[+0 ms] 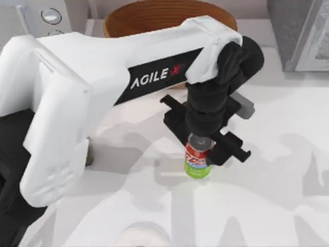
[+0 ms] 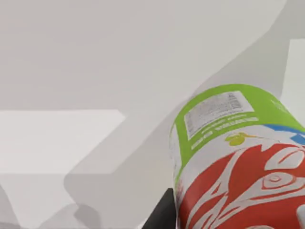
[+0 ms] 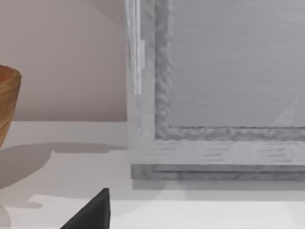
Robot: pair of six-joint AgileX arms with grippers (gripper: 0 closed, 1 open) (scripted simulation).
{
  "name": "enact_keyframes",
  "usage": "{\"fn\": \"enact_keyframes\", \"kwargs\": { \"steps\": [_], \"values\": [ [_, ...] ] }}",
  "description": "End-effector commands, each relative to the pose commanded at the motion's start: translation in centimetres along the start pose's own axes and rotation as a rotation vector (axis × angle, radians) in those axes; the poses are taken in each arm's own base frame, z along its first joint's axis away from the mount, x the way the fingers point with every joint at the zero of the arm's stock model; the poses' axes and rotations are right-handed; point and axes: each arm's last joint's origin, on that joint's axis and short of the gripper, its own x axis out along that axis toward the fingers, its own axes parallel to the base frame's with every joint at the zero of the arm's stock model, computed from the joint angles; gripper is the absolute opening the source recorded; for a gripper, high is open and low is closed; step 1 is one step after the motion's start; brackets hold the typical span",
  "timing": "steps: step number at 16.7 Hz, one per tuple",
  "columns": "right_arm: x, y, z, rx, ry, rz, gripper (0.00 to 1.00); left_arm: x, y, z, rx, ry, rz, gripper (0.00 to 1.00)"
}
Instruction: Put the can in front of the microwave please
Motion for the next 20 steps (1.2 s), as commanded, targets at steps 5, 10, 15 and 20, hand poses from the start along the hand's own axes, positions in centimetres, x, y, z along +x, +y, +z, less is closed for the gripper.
{"fn": "enact_keyframes", "kwargs": {
  "steps": [5,10,15,20],
  "values": [
    [0.0,0.0,0.0,0.000,0.000,0.000,1.00,0.0,0.0,0.0,0.000,0.000,0.000,0.00],
    [0.0,0.0,0.0,0.000,0.000,0.000,1.00,-1.8,0.0,0.1,0.000,-0.001,-0.001,0.00],
    [0.0,0.0,0.0,0.000,0.000,0.000,1.00,-4.0,0.0,0.0,0.000,0.000,-0.001,0.00],
    [0.0,0.0,0.0,0.000,0.000,0.000,1.00,-5.1,1.6,-0.3,-0.014,-0.023,-0.007,0.00]
  ]
}}
